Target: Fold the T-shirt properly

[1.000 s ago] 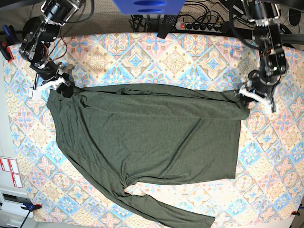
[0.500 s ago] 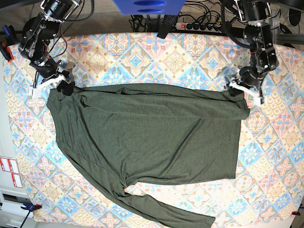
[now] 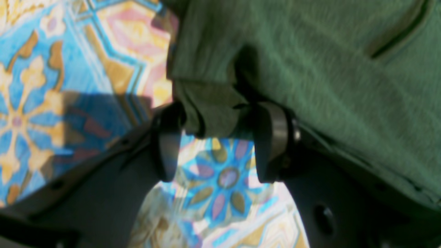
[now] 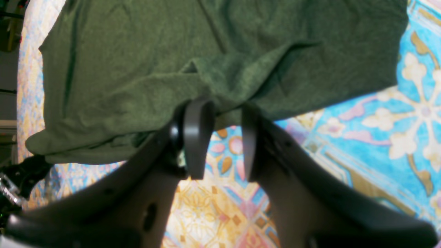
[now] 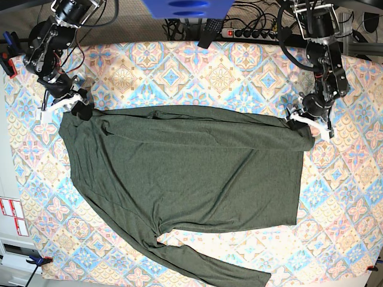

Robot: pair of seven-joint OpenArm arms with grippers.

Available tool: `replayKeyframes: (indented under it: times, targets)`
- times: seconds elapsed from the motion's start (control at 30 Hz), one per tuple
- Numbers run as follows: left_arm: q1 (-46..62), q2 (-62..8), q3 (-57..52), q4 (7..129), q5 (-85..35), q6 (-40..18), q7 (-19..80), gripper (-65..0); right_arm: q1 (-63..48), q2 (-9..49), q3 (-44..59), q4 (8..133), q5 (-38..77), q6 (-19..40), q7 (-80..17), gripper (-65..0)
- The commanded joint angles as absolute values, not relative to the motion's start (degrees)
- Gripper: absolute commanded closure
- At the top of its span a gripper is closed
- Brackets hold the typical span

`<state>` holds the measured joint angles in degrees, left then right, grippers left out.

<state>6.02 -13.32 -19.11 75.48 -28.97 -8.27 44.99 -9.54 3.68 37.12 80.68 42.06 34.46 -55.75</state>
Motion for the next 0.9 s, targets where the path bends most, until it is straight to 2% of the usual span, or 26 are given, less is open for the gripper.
replayKeyframes:
  times: [0.0,0.07,0.17,0.23,0.43,0.63,0.87]
  targets:
    - [5.8,-13.5,-19.0,75.3,-29.1,-8.1,46.2,-33.1,-9.1,4.4,37.2,81.6,43.1,35.0,-54.9,-17.3]
    - [5.8,-13.0,-19.0,75.3,-29.1,-8.2,46.2,-27.8,-9.1,4.4,37.2,81.6,43.1,35.0,-54.9,-17.3]
    - [5.8,-12.8,-19.0,75.3,-29.1,-8.3,46.2,-11.3,-9.1,4.4,37.2,81.3,43.0,35.0,-54.9,-17.3]
    - [5.8,-12.7,-19.0,75.3,-29.1,-8.3,46.2,-4.7,-9.1,4.4,37.5,81.1,42.9,35.0,-54.9,-17.3]
    - [5.8,-12.7,-19.0,75.3,-29.1,-8.3,46.2,-3.1,-8.8,4.4,37.6,80.2,42.9,35.0,-54.8,-17.3]
    - [5.8,-12.7,-19.0,75.3,-29.1,-8.3,46.2,-3.1,-8.2,4.4,37.6,71.9,42.9,34.9,-54.4,-17.9]
    - [6.0,-12.8,-19.0,75.3,-29.1,-8.3,46.2,-3.1,-5.4,4.4,39.1,68.5,42.8,34.9,-54.4,-29.8]
